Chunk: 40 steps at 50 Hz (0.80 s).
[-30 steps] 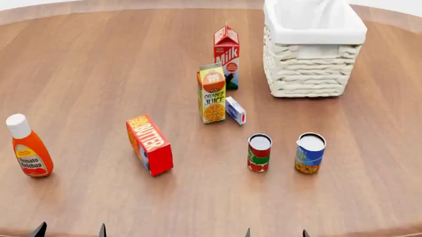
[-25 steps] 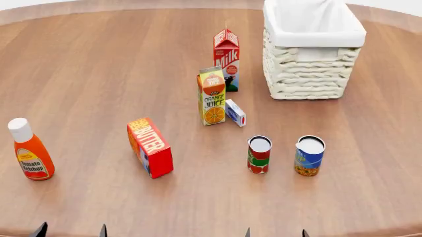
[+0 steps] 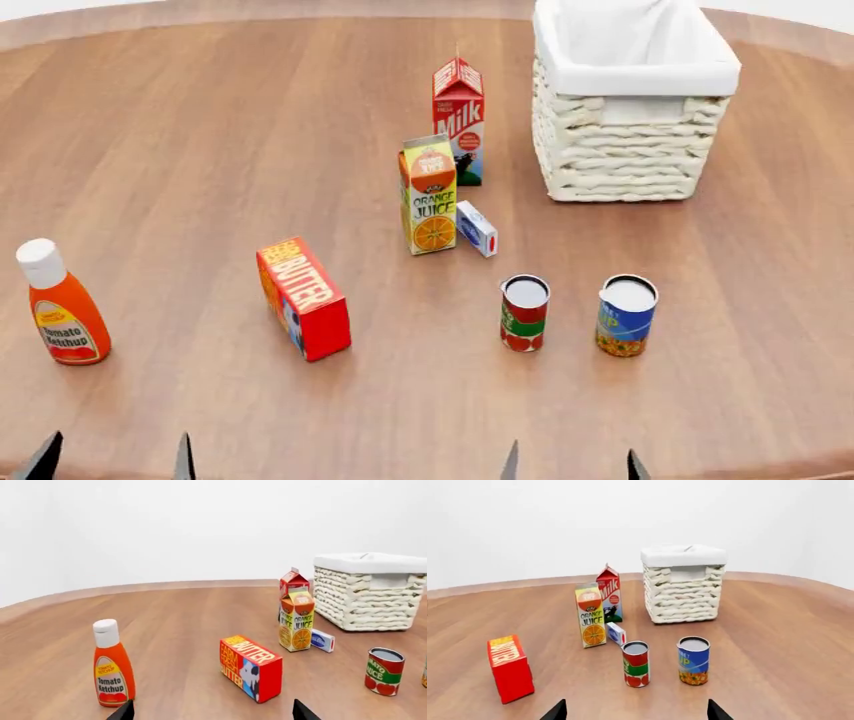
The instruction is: Pick up the orange juice, and put it in the basket.
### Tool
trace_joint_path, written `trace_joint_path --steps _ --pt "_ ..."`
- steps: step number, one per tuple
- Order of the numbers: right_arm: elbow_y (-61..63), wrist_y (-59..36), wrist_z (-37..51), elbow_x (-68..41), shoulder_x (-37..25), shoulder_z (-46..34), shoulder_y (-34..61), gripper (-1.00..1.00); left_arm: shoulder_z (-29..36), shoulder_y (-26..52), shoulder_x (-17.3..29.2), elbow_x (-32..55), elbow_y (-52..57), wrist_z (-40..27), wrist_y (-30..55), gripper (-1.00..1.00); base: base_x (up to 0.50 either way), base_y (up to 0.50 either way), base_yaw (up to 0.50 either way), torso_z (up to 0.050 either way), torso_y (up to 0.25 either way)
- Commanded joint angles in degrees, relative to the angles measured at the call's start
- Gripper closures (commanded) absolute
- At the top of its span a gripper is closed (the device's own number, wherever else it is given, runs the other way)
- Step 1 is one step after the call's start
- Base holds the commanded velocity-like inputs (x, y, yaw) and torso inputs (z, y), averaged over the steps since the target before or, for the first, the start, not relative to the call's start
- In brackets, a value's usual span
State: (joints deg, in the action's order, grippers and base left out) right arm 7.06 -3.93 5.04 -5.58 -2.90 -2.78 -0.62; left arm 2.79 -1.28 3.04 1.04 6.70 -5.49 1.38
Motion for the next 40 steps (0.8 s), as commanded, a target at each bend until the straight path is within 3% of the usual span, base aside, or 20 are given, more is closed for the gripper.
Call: trace_joint_path --steps 1,15,24,40 --pt "12.2 -6.6 -0.4 -2.5 -0.5 1.7 -1.1 -1.00 -1.4 -1.0 0.3 0.9 11.9 0.3 7.2 -1.00 0.00 0.00 0.00 0.000 0.000" --pt "37.0 -19.9 3.7 -7.0 -3.1 2.2 -0.5 -1.00 -6.3 -2.3 2.7 6.1 37.2 -3.2 21.2 -1.00 0.00 0.00 0.00 0.000 0.000" --pt "44.4 -25.0 5.9 -8.6 -4.4 2.5 0.8 -1.00 -11.3 -1.7 3.7 9.8 42.7 -5.2 25.0 -1.00 0.00 0.00 0.00 0.000 0.000" --pt "47.1 -25.9 7.2 -10.5 -5.5 2.0 1.6 -1.00 -16.6 -0.7 5.1 13.6 47.9 -8.3 29.2 -1.00 0.00 0.00 0.00 0.000 0.000"
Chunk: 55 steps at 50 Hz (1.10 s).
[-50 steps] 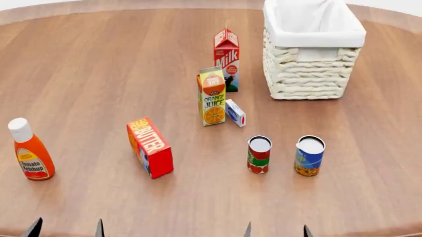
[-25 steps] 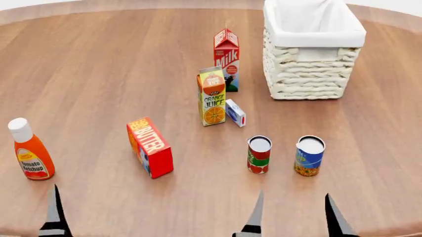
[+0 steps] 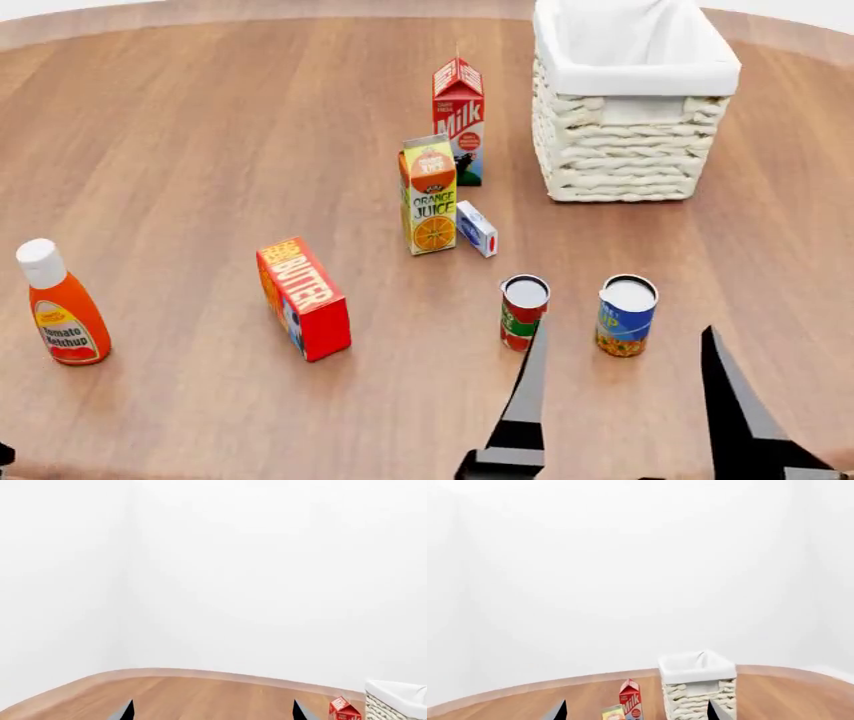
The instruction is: Pick up the orange juice, and put it in the basket.
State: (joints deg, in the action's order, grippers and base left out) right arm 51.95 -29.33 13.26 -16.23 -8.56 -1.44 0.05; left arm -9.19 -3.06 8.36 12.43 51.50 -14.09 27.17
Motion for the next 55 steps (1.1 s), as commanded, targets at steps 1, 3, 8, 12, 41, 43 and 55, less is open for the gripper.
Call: trace_joint_path --steps 1,3,8,12,41,43,55 --pt "2.6 -0.9 -0.5 1.0 -0.1 0.0 1.1 -1.00 -5.1 1.0 -0.1 2.7 3.2 0.3 3.5 -1.00 0.00 0.00 0.00 0.000 0.000" --pt "3.0 -2.2 -0.1 1.7 -0.7 -1.0 1.5 -1.00 -5.4 1.1 0.0 2.8 3.3 -0.1 3.8 -1.00 0.00 0.00 0.00 0.000 0.000" --pt "2.8 -1.9 -0.8 0.2 -1.0 -1.2 1.5 -1.00 -5.5 0.9 0.2 3.1 3.5 -0.6 3.6 -1.00 0.00 0.00 0.00 0.000 0.000" --pt "3.1 -1.0 -1.2 0.2 -1.6 -1.7 1.2 -1.00 -5.1 0.8 0.4 3.1 3.4 -0.9 3.6 -1.00 0.04 0.00 0.00 0.000 0.000" --pt "2.5 0.0 0.4 -2.8 -2.5 -0.8 0.9 -1.00 -3.3 0.3 1.9 4.0 3.1 -2.3 2.7 -1.00 0.50 0.00 0.00 0.000 0.000" --pt "2.4 0.3 0.4 -2.9 -2.6 -0.7 0.8 -1.00 -3.3 0.3 2.0 4.1 3.1 -2.4 2.6 -1.00 0.50 0.00 0.00 0.000 0.000" --pt "2.5 0.2 1.1 -3.5 -3.2 -1.0 0.8 -1.00 -2.9 0.2 2.6 4.7 3.6 -3.1 2.8 -1.00 0.50 0.00 0.00 0.000 0.001"
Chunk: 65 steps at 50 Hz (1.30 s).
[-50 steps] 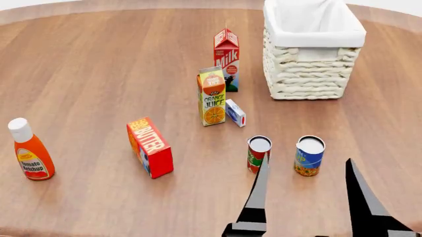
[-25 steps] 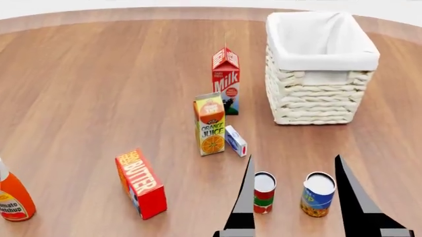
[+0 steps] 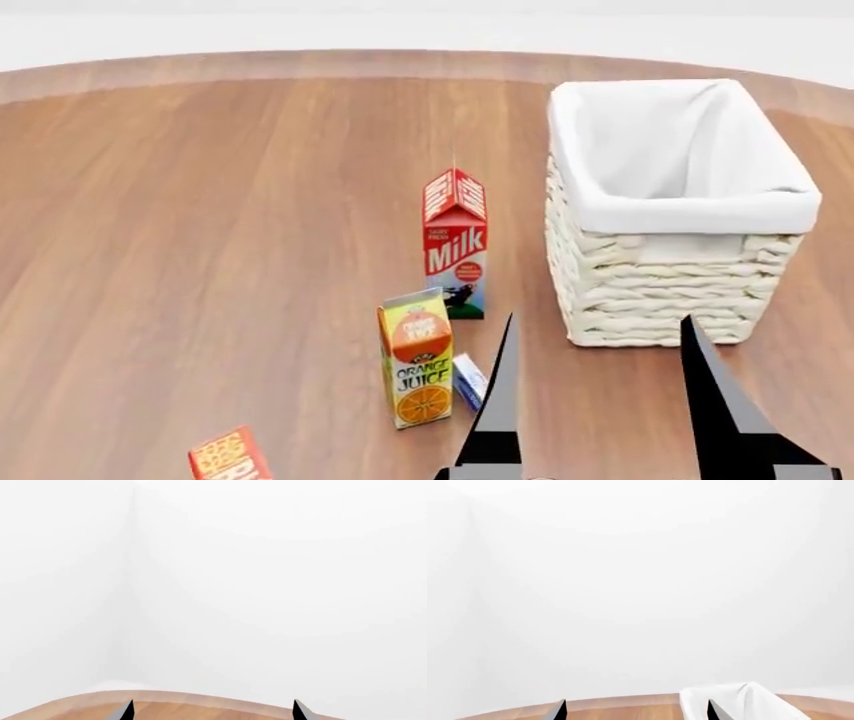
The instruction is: Pick up the orange juice, and put it in the basket.
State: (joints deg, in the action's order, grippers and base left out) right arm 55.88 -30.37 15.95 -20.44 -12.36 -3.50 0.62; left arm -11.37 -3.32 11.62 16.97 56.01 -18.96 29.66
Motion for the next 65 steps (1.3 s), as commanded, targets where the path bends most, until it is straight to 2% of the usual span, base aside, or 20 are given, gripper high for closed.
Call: trace_joint_path --steps 1,30,40,58,60,61,65 --pt "-1.4 1.2 -1.5 0.6 0.6 1.1 0.3 -1.00 -0.8 0.4 -0.6 0.3 -0.7 1.7 0.4 -1.00 0.50 0.00 0.00 0.000 0.000" --pt "-1.9 2.0 0.2 -1.3 -0.2 1.2 0.4 -1.00 -0.1 0.5 0.8 1.2 -0.7 0.0 0.3 -1.00 0.50 0.00 0.00 0.000 0.001" --pt "-1.8 4.5 -0.4 -2.7 -0.7 1.7 -0.9 -1.00 -0.1 0.3 1.3 1.7 -0.3 -0.6 0.3 -1.00 0.06 0.00 0.00 0.000 0.001" --pt "-2.2 6.7 0.1 -4.3 -1.3 2.3 -1.5 -1.00 0.5 0.0 1.9 1.9 -0.8 -1.3 -0.6 -1.00 0.00 -0.50 0.00 0.000 0.000" --pt "-2.1 4.4 1.9 -3.8 -1.6 2.1 -0.8 -1.00 0.6 0.0 1.9 1.9 -0.9 -1.4 -0.6 -1.00 0.00 -0.45 0.00 0.000 0.000" --pt "-1.5 0.4 3.8 -1.5 -2.9 0.7 0.4 -1.00 0.6 0.0 2.0 1.9 -1.0 -1.5 -0.7 -1.00 0.00 0.00 0.00 0.000 0.000" --pt "-1.9 3.8 1.9 -4.4 -2.4 1.6 -0.5 -1.00 0.9 0.0 2.1 1.9 -1.3 -1.6 -0.8 -1.00 0.00 0.00 0.00 0.000 0.000"
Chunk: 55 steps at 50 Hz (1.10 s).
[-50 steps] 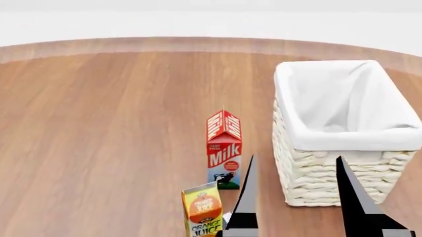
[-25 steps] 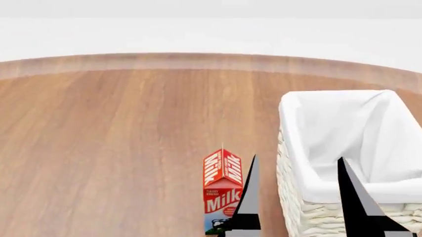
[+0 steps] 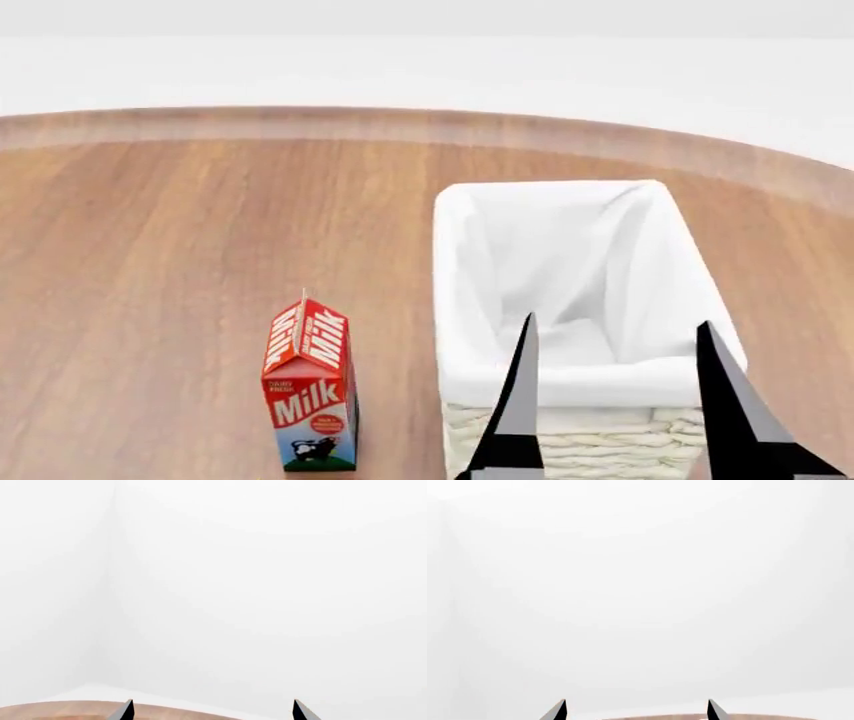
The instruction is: Pick up the orange juice, and put it in the basket.
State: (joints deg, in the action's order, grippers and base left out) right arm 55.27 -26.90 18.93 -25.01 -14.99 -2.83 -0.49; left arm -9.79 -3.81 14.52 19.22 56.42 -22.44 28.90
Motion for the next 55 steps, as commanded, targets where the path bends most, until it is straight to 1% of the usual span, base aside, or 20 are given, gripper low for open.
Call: trace_joint_path --steps 1,5,7,10,13,17,20,22,26,27,28,29,30,55 --pt "-1.2 0.2 -0.8 0.3 0.1 0.9 0.7 -1.00 -0.7 0.5 -0.8 -0.4 -1.7 1.8 -0.2 -1.00 0.00 0.00 0.00 0.000 0.000" --pt "-0.9 0.9 -1.0 1.8 -1.0 -0.7 0.7 -1.00 -0.5 0.5 -0.6 -0.3 -1.5 1.6 -0.1 -1.00 0.00 0.00 0.00 0.000 0.000" --pt "-1.3 4.0 -2.3 2.4 -0.8 -1.4 0.0 -1.00 -0.4 0.4 -0.5 -0.3 -1.6 1.5 -0.2 -1.00 0.00 0.00 0.00 0.000 0.000" --pt "-1.2 4.5 -1.8 1.1 -0.7 -0.6 -0.3 -1.00 -0.5 0.5 -0.4 -0.1 -1.6 1.4 -0.2 -1.00 0.00 0.00 0.00 0.000 0.000" --pt "-1.6 5.4 -1.7 0.1 -0.7 0.0 -0.6 -1.00 -0.5 0.5 -0.3 0.0 -1.7 1.3 -0.3 -1.00 0.00 -0.50 0.00 0.000 0.000" --pt "-1.7 0.0 2.0 0.4 -1.3 0.2 0.8 -1.00 -0.4 0.5 -0.2 0.1 -1.7 1.0 -0.3 -1.00 0.00 -0.50 0.00 0.000 0.000" --pt "-1.7 1.3 2.0 0.1 -1.5 0.9 0.3 -1.00 -0.6 0.5 -0.1 0.4 -1.5 0.8 -0.2 -1.00 0.00 -0.07 0.00 0.000 0.000" --pt "-1.3 -0.1 3.2 1.4 -2.0 0.3 0.8 -1.00 -0.5 0.5 0.0 0.4 -1.6 0.8 -0.3 -1.00 0.00 0.00 0.00 0.000 0.000" --pt "-1.2 2.4 2.3 1.3 -2.2 -0.2 0.2 -1.00 -0.4 0.6 0.2 0.5 -1.5 0.6 -0.4 -1.00 0.00 0.00 0.00 0.000 0.000" --pt "-0.7 0.3 2.6 2.6 -3.4 -1.3 0.6 -1.00 -0.4 0.5 0.2 0.5 -1.6 0.6 -0.5 -1.00 0.00 0.00 0.00 0.000 0.000" --pt "-1.0 1.2 2.6 2.5 -3.0 -1.3 0.5 -1.00 -0.4 0.5 0.3 0.6 -1.6 0.6 -0.5 -1.00 0.00 0.00 0.19 0.000 0.000" --pt "-1.0 2.5 2.0 2.3 -3.0 -1.4 0.3 -1.00 -0.5 0.5 0.3 0.6 -1.6 0.5 -0.5 -1.00 0.00 0.00 0.50 0.000 0.000" --pt "-1.0 1.4 2.4 3.7 -3.6 -2.3 0.5 -1.00 -0.5 0.5 0.4 0.7 -1.4 0.4 -0.4 -1.00 0.00 0.00 0.50 0.000 0.000" --pt "-0.9 1.1 3.6 2.0 -5.3 -4.0 1.4 -1.00 -0.2 0.1 1.3 1.3 -1.0 -0.7 -0.9 -1.00 0.00 0.00 0.50 0.000 0.000"
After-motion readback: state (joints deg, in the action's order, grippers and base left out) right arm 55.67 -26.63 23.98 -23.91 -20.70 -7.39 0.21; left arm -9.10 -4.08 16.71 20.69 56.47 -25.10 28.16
